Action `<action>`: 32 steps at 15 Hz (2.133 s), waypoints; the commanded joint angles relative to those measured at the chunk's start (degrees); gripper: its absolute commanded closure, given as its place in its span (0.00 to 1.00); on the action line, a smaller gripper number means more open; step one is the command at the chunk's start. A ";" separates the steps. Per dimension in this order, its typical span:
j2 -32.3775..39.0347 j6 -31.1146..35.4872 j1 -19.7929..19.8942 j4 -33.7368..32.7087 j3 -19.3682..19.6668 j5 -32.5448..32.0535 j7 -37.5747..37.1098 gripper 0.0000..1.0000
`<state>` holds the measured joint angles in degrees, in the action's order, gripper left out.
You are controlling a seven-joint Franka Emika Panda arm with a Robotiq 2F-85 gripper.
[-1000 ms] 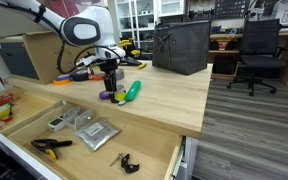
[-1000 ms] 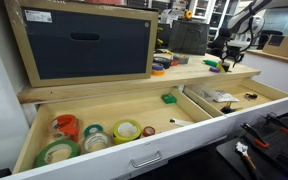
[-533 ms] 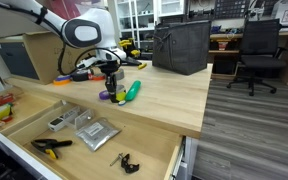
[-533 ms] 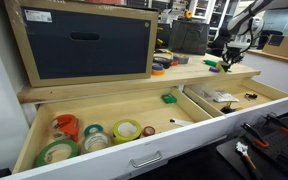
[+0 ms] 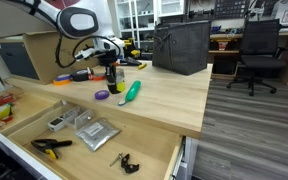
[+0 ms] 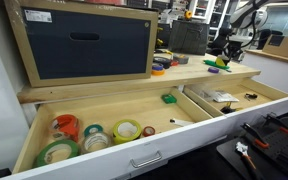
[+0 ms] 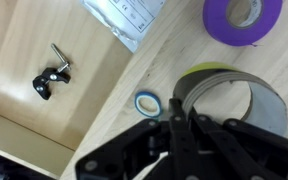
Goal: Pick up the yellow and black masking tape and put it in the left drawer
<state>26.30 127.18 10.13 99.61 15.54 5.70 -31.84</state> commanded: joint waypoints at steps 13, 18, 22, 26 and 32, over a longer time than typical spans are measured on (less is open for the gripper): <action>-15.61 -12.06 -6.76 10.08 -8.75 -1.62 6.59 0.99; -18.76 -11.44 -10.20 15.66 -11.67 -2.12 5.60 0.99; -23.86 -10.23 -12.76 23.66 -14.18 -2.58 4.00 0.99; -29.87 -9.10 -14.81 32.29 -17.73 -1.61 2.59 0.99; -29.63 -10.55 -14.45 32.19 -19.09 -1.25 2.62 0.95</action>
<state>-3.34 116.73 -4.95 131.88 -2.93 4.41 -29.27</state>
